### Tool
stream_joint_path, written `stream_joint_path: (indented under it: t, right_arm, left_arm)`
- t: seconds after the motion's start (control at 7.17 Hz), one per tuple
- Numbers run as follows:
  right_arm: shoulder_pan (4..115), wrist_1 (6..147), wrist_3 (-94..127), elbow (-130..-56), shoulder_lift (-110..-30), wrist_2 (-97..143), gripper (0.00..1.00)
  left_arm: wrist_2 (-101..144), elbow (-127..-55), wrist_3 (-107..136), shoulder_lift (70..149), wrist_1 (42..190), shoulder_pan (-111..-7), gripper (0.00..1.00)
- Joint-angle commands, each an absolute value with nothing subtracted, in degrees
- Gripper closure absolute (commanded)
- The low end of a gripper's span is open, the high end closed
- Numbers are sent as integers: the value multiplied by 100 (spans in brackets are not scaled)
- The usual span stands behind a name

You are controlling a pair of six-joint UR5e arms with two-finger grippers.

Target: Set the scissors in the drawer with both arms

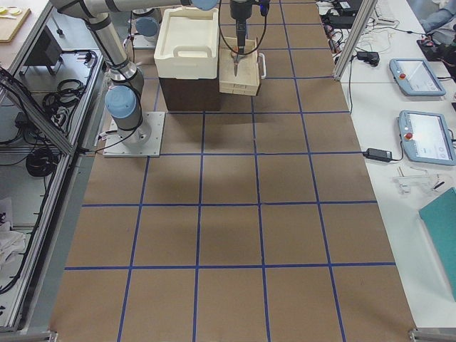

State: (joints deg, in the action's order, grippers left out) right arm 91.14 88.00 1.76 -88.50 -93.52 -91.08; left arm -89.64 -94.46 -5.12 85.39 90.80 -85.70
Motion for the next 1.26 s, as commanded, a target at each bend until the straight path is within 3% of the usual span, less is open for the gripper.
stream_joint_path:
  t: [0.0,1.12]
  right_arm:
    - [9123,8789,158,-8851,-9352,-9105,0]
    - [9114,8780,149,-8851,-9361,-9035,0]
  left_arm:
    - [-8903,-9475,-510,8517,9105,-8569,0]
    - [-8895,-9483,-527,8490,9097,-8552,0]
